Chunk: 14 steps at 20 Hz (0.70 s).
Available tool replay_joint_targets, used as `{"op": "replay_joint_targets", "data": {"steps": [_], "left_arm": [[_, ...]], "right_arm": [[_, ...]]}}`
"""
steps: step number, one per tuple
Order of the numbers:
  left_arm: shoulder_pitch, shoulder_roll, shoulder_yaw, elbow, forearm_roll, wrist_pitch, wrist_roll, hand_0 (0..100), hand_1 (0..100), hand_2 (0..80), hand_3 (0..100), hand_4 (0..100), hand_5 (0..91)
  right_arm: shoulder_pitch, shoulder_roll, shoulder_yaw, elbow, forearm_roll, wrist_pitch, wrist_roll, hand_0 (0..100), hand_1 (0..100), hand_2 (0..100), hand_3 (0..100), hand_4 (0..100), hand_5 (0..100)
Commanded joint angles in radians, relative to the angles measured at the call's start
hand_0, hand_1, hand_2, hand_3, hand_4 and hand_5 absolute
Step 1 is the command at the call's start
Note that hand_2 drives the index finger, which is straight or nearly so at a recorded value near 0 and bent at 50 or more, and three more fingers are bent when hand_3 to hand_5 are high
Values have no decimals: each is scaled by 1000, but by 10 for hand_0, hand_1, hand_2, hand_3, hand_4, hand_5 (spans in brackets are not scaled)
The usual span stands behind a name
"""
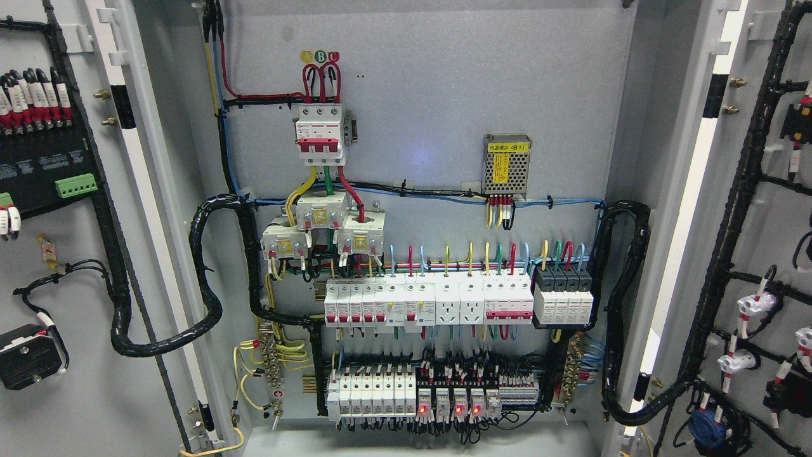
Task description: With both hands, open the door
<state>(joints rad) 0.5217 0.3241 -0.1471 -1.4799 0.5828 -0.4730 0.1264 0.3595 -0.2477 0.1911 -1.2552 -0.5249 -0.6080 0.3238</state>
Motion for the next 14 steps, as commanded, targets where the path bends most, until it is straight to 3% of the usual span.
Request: {"op": "replay_joint_targets", "data": {"steps": [1, 5, 10, 14], "left_arm": [[-57, -144, -104, 550, -8, 2, -30, 0, 0, 0, 0, 0, 0], [-86, -200, -109, 790, -67, 8, -106, 0, 0, 0, 0, 0, 0], [-164, -247, -109, 1128, -136, 8, -117, 0, 0, 0, 0, 0, 0], [-244, -273, -108, 1317, -239, 10, -122, 0, 0, 0, 0, 0, 0]], "right_arm": [[-102, 171, 80, 685, 6, 4, 1, 191, 0, 0, 0, 0, 0], [-166, 222, 80, 934, 46, 13, 0, 191, 0, 0, 0, 0, 0], [-185, 237, 79, 1089, 158, 17, -12, 191, 0, 0, 0, 0, 0], [-240, 254, 77, 1203, 226, 181, -43, 191, 0, 0, 0, 0, 0]]}}
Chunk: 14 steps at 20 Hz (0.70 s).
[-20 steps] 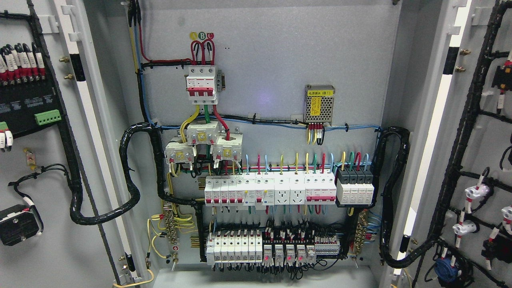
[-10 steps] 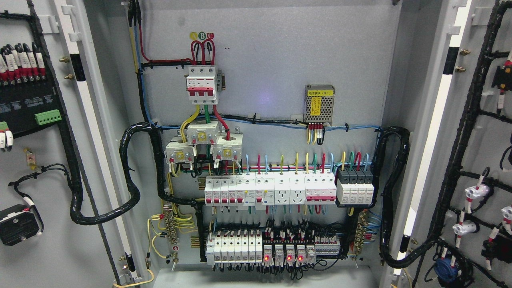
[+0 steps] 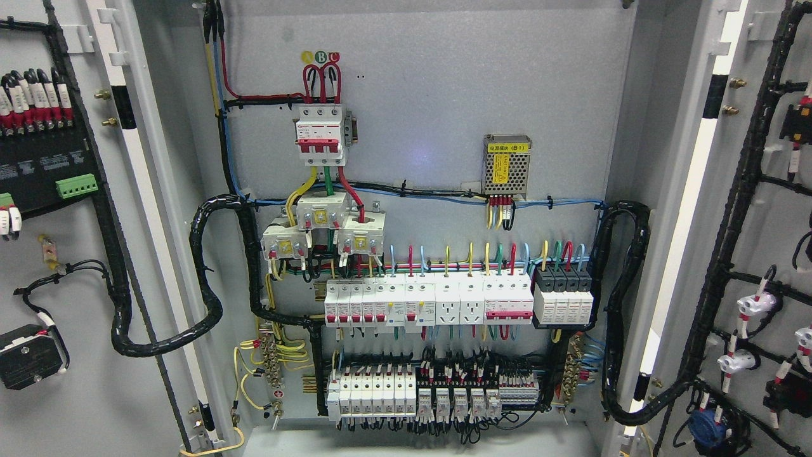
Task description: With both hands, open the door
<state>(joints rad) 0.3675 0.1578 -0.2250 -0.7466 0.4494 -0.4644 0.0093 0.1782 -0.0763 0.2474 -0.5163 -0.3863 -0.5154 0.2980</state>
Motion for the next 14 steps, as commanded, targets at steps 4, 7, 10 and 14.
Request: {"op": "replay_joint_targets", "data": {"steps": [4, 7, 10, 14], "left_arm": [[-143, -119, -24, 691, -228, 101, -61, 0, 0, 0, 0, 0, 0], [-159, -129, -27, 714, -242, 162, -65, 0, 0, 0, 0, 0, 0], [-163, -129, -25, 714, -273, 237, -60, 0, 0, 0, 0, 0, 0], [-179, -129, -24, 727, -279, 263, -40, 0, 0, 0, 0, 0, 0]], "right_arm": [[-69, 81, 24, 490, 220, 221, -37, 191, 0, 0, 0, 0, 0], [-78, 79, 24, 499, 311, 281, -59, 191, 0, 0, 0, 0, 0], [-78, 81, 24, 501, 322, 290, -124, 191, 0, 0, 0, 0, 0], [-78, 92, 20, 499, 339, 331, -183, 191, 0, 0, 0, 0, 0]]}}
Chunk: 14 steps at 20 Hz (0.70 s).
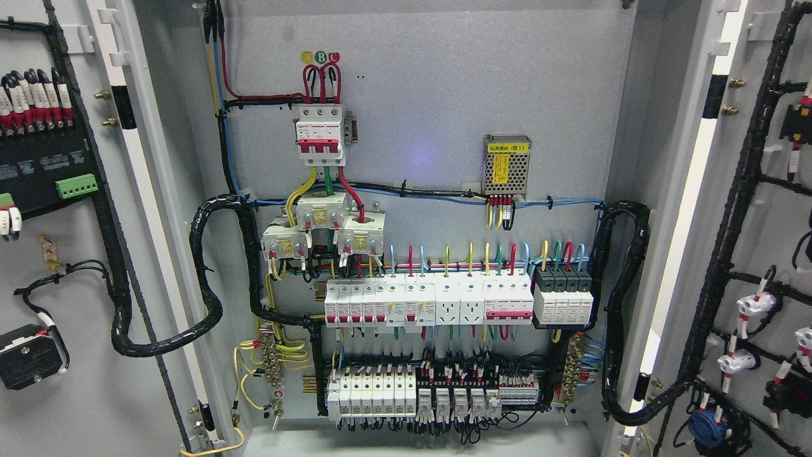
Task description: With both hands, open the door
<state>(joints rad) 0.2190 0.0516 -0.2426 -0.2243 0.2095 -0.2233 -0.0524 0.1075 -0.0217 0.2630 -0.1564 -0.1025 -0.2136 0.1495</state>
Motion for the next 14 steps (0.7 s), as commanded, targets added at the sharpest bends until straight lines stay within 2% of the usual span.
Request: {"op": "replay_joint_targets", "data": {"steps": [1, 4, 7, 10, 14], "left_arm": [[-38, -24, -6, 210, -39, 21, 46, 0, 0, 0, 0, 0, 0], [-46, -35, -7, 215, -39, 21, 115, 0, 0, 0, 0, 0, 0], [-46, -36, -9, 211, -39, 21, 115, 0, 0, 0, 0, 0, 0], [-49, -53, -11, 214, -41, 25, 114, 0, 0, 0, 0, 0, 0], [-70, -56, -9, 208, -44, 47, 117, 0, 0, 0, 0, 0, 0]], "right_arm": [[-8, 46, 4, 138, 55, 42, -36, 191, 0, 0, 0, 0, 0], [-9, 55, 4, 140, 67, 60, -37, 191, 0, 0, 0, 0, 0], [-8, 60, -5, 143, 66, 71, -36, 191, 0, 0, 0, 0, 0], [-8, 69, -57, 144, 66, 74, -36, 191, 0, 0, 0, 0, 0], [-6, 88, -57, 150, 66, 74, -36, 191, 0, 0, 0, 0, 0]]}}
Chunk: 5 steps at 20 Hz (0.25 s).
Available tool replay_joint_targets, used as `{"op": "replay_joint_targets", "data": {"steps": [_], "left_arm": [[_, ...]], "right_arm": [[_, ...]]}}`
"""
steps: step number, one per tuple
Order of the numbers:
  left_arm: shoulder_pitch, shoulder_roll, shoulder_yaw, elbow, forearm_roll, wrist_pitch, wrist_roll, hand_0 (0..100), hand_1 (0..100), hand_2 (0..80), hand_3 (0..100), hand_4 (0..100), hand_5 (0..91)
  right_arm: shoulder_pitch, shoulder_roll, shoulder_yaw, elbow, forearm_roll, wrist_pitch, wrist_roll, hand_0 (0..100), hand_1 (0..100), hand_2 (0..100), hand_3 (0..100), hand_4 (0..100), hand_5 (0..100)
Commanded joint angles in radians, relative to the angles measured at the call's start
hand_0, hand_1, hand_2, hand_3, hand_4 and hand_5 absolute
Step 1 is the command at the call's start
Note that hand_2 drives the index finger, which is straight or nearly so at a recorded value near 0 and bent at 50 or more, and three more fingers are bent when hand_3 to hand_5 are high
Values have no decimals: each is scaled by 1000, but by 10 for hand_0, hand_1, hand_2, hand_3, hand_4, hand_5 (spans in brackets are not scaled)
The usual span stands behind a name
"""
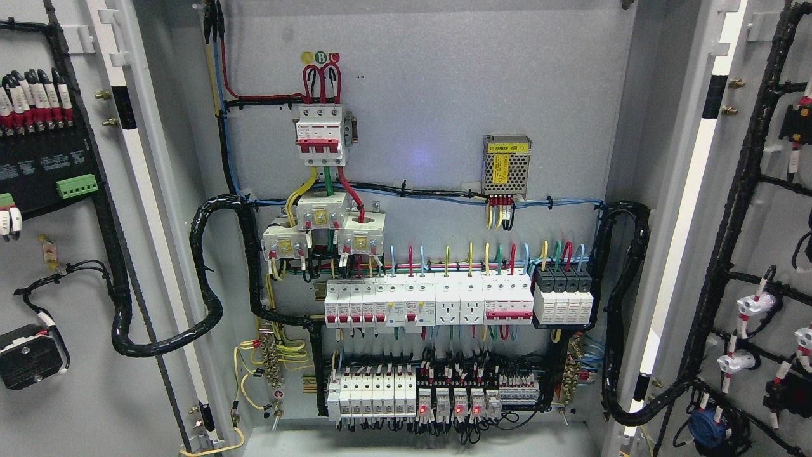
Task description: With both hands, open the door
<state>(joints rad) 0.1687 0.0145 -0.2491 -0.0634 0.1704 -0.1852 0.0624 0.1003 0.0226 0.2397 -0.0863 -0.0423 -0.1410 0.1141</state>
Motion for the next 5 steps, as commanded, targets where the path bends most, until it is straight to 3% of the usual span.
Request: {"op": "replay_joint_targets", "data": {"steps": [1, 5], "left_arm": [[-29, -18, -1, 43, -5, 3, 4, 0, 0, 0, 0, 0, 0], [-48, -19, 1, 40, -3, 0, 7, 0, 0, 0, 0, 0, 0]], "right_arm": [[1, 48, -34, 88, 6, 1, -1, 191, 0, 0, 0, 0, 0], [1, 51, -36, 91, 6, 3, -1, 191, 0, 0, 0, 0, 0]]}}
